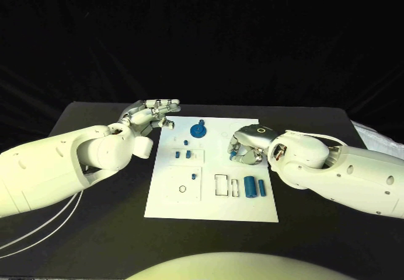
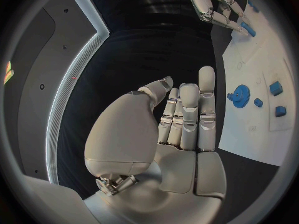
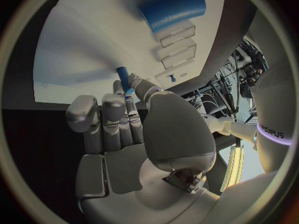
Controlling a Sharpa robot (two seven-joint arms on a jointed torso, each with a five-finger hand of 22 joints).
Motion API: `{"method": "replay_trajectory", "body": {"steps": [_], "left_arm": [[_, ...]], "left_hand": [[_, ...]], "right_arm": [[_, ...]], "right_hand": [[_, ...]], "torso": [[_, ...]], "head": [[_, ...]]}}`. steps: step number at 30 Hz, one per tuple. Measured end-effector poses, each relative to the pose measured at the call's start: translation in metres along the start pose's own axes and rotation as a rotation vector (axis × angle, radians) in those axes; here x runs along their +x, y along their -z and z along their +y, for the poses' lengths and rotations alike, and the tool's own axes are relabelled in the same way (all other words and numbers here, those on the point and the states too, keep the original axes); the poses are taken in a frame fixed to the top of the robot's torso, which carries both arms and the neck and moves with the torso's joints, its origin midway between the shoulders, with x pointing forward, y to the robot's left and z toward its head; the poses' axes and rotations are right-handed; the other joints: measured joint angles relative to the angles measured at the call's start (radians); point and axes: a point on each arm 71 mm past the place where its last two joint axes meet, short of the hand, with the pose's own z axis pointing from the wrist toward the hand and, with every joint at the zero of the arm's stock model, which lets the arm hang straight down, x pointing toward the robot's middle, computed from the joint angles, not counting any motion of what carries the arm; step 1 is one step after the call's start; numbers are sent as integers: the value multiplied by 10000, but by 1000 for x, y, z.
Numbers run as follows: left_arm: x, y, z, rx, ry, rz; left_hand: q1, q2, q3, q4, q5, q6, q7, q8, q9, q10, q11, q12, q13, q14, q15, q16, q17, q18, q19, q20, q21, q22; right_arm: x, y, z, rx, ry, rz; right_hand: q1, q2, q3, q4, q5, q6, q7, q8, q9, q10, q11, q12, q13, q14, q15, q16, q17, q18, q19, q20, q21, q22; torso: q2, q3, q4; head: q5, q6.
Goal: Assemble the parts on the task board
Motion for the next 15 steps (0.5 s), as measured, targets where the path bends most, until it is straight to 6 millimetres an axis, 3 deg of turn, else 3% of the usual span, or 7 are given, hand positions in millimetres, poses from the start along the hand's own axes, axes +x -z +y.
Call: {"method": "replay_trajectory", "body": {"steps": [8, 15], "left_arm": [[-1, 0, 0, -16, -2, -8], [-1, 0, 0, -28, -7, -25]], "left_hand": [[0, 0, 0, 0, 0, 0, 0, 0, 0, 1, 0, 0, 0, 0, 0, 0, 1, 0, 0, 0, 0, 1], [0, 0, 0, 0, 0, 0, 0, 0, 0, 0, 0, 0, 1, 0, 0, 0, 1, 0, 0, 0, 0, 1]], "right_arm": [[-3, 4, 0, 99, -337, -247], [-19, 11, 8, -22, -870, -527]], "right_hand": [[82, 111, 71, -14, -85, 82, -9, 19, 17, 96, -22, -18, -20, 36, -36, 19, 16, -1, 13, -13, 45, 36], [117, 146, 71, -14, -123, 81, -11, 18, 18, 131, -57, -54, -18, 35, -35, 19, 15, -1, 13, -13, 45, 35]], "torso": [[-4, -3, 2], [-11, -3, 2]], "head": [[-2, -30], [54, -34]]}}
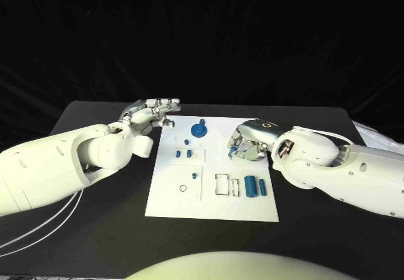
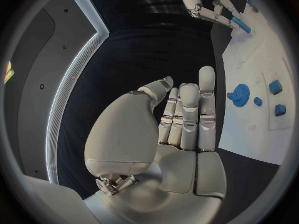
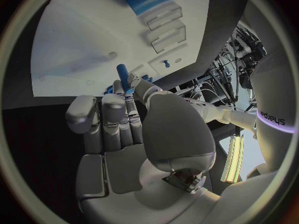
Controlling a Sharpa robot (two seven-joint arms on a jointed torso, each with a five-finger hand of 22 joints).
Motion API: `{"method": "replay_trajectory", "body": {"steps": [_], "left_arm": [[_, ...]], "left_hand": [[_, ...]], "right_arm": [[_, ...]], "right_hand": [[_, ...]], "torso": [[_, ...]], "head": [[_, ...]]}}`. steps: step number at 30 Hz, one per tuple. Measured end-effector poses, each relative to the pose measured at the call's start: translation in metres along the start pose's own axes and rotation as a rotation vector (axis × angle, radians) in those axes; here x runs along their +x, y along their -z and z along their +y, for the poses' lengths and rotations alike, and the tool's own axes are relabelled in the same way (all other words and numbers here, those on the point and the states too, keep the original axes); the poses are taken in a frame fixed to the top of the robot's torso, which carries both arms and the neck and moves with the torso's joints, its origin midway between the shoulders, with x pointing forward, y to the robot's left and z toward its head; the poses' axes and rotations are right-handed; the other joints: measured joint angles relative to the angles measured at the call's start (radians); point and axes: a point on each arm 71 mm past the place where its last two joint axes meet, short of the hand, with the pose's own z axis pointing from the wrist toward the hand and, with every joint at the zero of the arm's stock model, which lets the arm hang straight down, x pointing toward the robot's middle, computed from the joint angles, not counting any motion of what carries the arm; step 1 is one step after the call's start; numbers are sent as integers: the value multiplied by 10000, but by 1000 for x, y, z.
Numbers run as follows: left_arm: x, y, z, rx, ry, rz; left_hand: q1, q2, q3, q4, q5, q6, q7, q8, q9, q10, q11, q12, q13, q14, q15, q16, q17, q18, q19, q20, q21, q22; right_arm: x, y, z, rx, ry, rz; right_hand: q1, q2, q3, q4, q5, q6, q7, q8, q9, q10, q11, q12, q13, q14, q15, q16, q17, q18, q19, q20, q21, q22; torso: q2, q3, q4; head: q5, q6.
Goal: Assemble the parts on the task board
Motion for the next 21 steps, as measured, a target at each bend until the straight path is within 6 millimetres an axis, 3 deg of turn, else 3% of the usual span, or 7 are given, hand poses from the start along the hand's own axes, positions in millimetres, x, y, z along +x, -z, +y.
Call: {"method": "replay_trajectory", "body": {"steps": [9, 15, 21], "left_arm": [[0, -1, 2, -47, 16, 20], [3, -2, 7, -143, 70, 84], [4, -3, 11, -201, 104, 116]], "left_hand": [[0, 0, -28, -28, 0, 0, 0, 0, 0, 0, 0, 0, 1, 0, 0, 0, -30, 0, 0, 0, -42, -13], [0, 0, -28, -28, 0, 0, 0, 0, 0, 0, 0, 0, 1, 0, 0, 0, -29, 0, 0, 0, -42, -12], [0, 0, -28, -28, 0, 0, 0, 0, 0, 0, 0, 0, 1, 0, 0, 0, -29, 0, 0, 0, -41, -12]], "right_arm": [[0, -12, 50, -1090, -947, 86], [11, -21, 86, -1964, -1392, 279], [28, -27, 107, -2476, -1732, 543]], "right_hand": [[4, -3, 96, 13, 73, -3, -1, -41, 1, 0, 0, -24, 1, 0, 1, 40, -11, 0, -1, 0, 0, -28], [5, -3, 97, 13, 107, -5, -2, -82, 45, -1, 1, -63, 1, 0, 1, 40, -11, 0, -1, 0, 0, -28], [5, -4, 111, -1, 146, -60, 21, -58, 57, -3, 3, -65, -4, 0, 1, 40, -11, -1, -1, 1, 0, -57]], "torso": [[1, -3, 6], [-1, -15, 24], [2, -17, 12]], "head": [[118, -14], [200, -45], [288, -62]]}}
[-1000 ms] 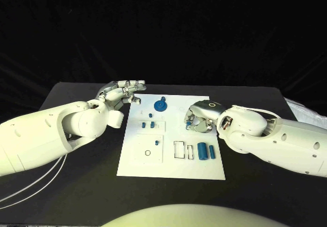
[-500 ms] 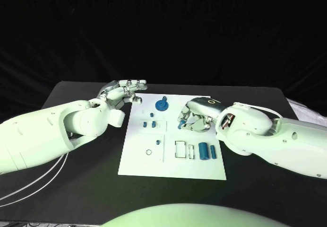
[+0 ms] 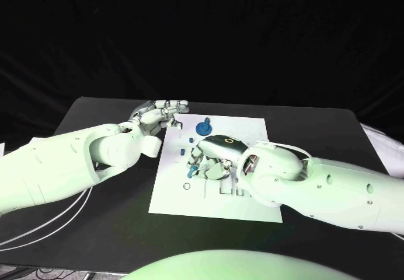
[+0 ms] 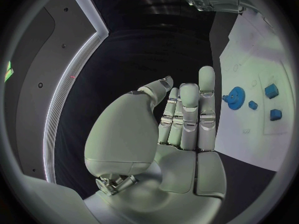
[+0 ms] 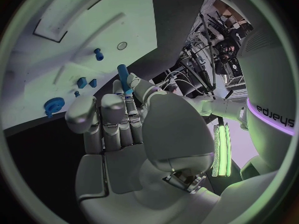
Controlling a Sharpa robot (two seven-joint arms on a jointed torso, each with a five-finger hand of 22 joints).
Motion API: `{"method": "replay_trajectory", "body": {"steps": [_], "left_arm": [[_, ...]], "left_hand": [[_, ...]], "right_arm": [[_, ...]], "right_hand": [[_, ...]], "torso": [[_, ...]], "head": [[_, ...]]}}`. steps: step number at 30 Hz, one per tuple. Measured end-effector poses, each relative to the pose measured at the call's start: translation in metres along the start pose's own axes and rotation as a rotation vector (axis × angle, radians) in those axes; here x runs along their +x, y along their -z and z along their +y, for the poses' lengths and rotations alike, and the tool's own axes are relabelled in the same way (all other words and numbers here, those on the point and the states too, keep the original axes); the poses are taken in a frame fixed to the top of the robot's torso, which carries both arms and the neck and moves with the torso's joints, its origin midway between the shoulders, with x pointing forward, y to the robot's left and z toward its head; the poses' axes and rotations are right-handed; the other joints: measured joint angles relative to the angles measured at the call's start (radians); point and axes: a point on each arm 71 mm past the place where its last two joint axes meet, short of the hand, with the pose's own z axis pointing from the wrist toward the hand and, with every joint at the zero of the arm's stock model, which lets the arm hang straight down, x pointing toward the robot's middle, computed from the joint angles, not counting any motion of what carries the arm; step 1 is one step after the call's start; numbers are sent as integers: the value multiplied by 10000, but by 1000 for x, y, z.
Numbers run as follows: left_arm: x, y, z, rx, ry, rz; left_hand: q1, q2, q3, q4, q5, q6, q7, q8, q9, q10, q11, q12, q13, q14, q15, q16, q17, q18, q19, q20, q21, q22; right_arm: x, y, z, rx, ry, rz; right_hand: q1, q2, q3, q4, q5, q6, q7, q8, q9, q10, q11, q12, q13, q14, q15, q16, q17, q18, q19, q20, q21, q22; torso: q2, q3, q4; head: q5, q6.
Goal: Assemble the parts on the task board
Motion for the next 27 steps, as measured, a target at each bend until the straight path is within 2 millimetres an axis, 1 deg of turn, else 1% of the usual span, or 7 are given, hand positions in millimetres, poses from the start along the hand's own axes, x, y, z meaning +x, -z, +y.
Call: {"method": "replay_trajectory", "body": {"steps": [2, 5, 10, 14, 19, 27], "left_arm": [[1, 0, 1, -23, 15, 17], [1, 0, 3, -46, 29, 25], [1, 0, 3, -50, 34, 29], [1, 0, 3, -51, 38, 36], [1, 0, 3, -52, 41, 42], [1, 0, 3, -52, 41, 40]], "left_hand": [[0, 0, 0, 0, 0, 0, 0, 0, 0, 0, 0, 0, 0, 0, 0, 0, 0, 0, 0, 0, 0, 0], [0, 0, 0, 0, 0, 0, 0, 0, 0, 0, 0, 0, 0, 0, 0, 0, 0, 0, 0, 0, 0, 0], [0, 0, 0, 0, 0, 0, 0, 0, 0, 0, 0, 0, 0, 0, 0, 0, 0, -1, 0, 0, 0, 1], [0, 0, 0, 0, 0, 0, 0, 0, 0, 0, 0, 0, 0, 0, 0, 0, 1, 0, 0, 0, 0, 1], [0, 0, 0, 0, 0, 0, 0, 0, 0, 0, 0, 0, 0, 0, 0, 0, 1, 0, 0, 0, 0, 1], [0, 0, 0, 0, 0, 0, 0, 0, 0, 0, 0, 0, 1, 0, 0, 0, 1, 0, 0, 0, 1, 1]], "right_arm": [[7, -3, 2, -82, -112, 99], [13, -7, 3, -140, -192, 176], [18, -11, 0, -122, -223, 248], [23, -14, -2, -81, -206, 332], [27, -16, -3, -75, -156, 458], [32, -18, -4, -57, 13, 706]], "right_hand": [[0, 0, 14, -14, 57, -11, 8, 0, -1, -35, 35, -9, -1, 0, 0, 39, 0, 0, 0, 0, 0, 0], [0, 0, 19, -10, 59, -13, 9, 0, -4, -35, 35, -52, -2, 0, 0, 39, 0, 1, 0, 0, 0, 0], [1, -1, 44, 12, 61, -29, 19, 0, -18, -35, 35, -55, -7, 0, 0, 38, 0, 1, 0, 0, 0, 0], [1, -1, 44, 12, 61, -46, 10, -1, -32, -36, 36, -74, -12, 0, 1, 38, 0, 1, 0, 0, 0, 0], [1, -1, 44, 12, 60, -60, 21, -3, -33, -36, 36, -75, -14, 0, 1, 38, -1, 1, 0, 0, 0, -12], [0, -2, 42, 14, 96, -82, 33, -12, -29, -53, 53, -76, -20, 0, 1, 38, -9, 0, -1, 0, 0, -19]], "torso": [[6, 1, -6], [10, 2, -8], [9, 1, -8], [9, 13, -9], [9, 20, -12], [14, 20, -18]], "head": [[28, -9], [60, -36], [89, -60], [116, -79], [127, -91], [120, -118]]}}
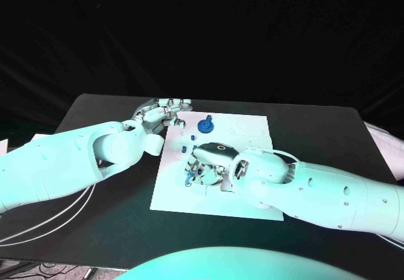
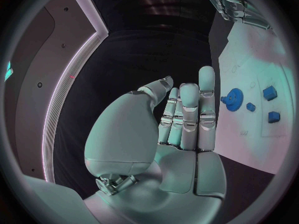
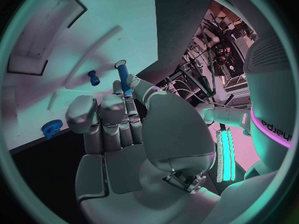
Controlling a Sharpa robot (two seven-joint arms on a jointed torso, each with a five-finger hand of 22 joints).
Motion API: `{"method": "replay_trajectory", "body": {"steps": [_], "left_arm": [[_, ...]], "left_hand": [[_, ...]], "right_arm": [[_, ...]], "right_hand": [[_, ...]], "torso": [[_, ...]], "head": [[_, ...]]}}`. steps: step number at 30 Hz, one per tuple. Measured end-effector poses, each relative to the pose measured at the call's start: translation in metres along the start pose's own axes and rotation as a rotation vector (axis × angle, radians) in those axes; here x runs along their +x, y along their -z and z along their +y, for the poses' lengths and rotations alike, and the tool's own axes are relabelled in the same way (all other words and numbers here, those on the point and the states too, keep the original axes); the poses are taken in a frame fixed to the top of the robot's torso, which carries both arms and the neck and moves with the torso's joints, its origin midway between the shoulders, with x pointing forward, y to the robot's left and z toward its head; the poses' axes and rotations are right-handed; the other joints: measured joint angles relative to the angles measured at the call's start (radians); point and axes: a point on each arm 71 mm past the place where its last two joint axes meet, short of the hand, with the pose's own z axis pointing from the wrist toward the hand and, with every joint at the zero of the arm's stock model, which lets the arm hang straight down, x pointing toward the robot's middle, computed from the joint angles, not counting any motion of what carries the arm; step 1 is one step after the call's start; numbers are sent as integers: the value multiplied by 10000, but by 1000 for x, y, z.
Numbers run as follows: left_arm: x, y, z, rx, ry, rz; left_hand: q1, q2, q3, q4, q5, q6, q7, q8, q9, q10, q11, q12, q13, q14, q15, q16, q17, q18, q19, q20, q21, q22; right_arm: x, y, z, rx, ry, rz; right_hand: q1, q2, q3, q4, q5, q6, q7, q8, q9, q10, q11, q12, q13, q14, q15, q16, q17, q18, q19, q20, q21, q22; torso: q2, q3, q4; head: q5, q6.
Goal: Assemble the parts on the task board
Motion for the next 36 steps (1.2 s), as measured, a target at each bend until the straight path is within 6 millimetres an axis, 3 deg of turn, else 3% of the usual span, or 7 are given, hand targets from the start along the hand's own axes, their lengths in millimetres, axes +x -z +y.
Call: {"method": "replay_trajectory", "body": {"steps": [22, 27, 29, 31, 33, 36], "left_arm": [[0, 0, 0, -3, 1, 4], [0, 0, 0, -5, 3, 10], [0, 0, 0, -5, 4, 11], [0, 0, 0, -6, 4, 13], [0, 0, 0, -7, 5, 13], [0, 0, 0, -9, 4, 10]], "left_hand": [[0, 0, 0, 0, 0, 0, 0, 0, 0, 0, 0, 0, 0, 0, 0, 0, 1, 0, 0, 0, 0, 1], [0, 0, 0, 0, 0, 0, 0, 0, 0, 0, 0, 0, 0, 0, 0, 0, 1, -1, 0, 0, 0, 1], [0, 0, 0, 0, 0, 0, 0, 0, 0, 0, 0, 1, 0, 0, 0, 0, -2, -1, 0, 0, 0, 0], [0, 0, 0, 0, 0, 0, 0, 0, 0, -21, -21, 45, 0, 0, 0, 0, -21, -1, 0, 0, 0, -16], [0, 0, 0, 0, 0, 0, 0, 0, 0, -58, -15, 72, 0, 0, 0, 0, -21, 0, 0, 0, 0, -17], [0, 0, 0, 0, 0, 0, 0, 0, 0, -71, -2, 74, 0, 0, 0, 0, -21, -1, 0, 0, 0, -17]], "right_arm": [[8, -5, 7, 3, 762, 401], [11, -8, 12, -78, 957, 380], [12, -8, 12, -95, 1020, 356], [14, -7, 12, -90, 1055, 348], [16, -6, 12, -71, 1058, 329], [16, -4, 11, -28, 1037, 132]], "right_hand": [[-2, -4, -4, 0, -2, 27, 23, 7, 5, 3, 9, -17, 10, 0, 0, -1, -82, 0, 0, 0, 0, -64], [-98, -99, -5, 0, -2, -29, 75, 0, 6, -66, 131, -145, 27, 0, 0, -1, -198, 0, -9, 9, -18, -180], [-232, -234, -5, 2, 77, -215, 187, -117, 12, -241, 200, -251, 29, -24, 25, -82, -298, 1, -119, 71, -105, -295], [-548, -546, -216, 127, 299, -727, 380, -278, -136, -733, 286, -481, -39, -56, 204, -139, -425, 0, -259, 147, -239, -536], [-845, -848, -619, 187, 408, -1364, 562, -316, -275, -1280, 494, -502, -29, -139, 319, -217, -549, 0, -421, 264, -400, -820], [-827, -1021, -1136, 237, 516, -2154, 647, -316, -305, -1903, 612, -425, 7, -241, 421, -353, -788, 0, -580, 395, -564, -1108]], "torso": [[-7, -1, -4], [-8, -3, -2], [-9, -6, -2], [-9, -7, -3], [-9, -7, -4], [-9, -7, -7]], "head": [[-22, -31], [-23, -30], [-26, -30], [-29, -30], [-30, -28], [-35, -16]]}}
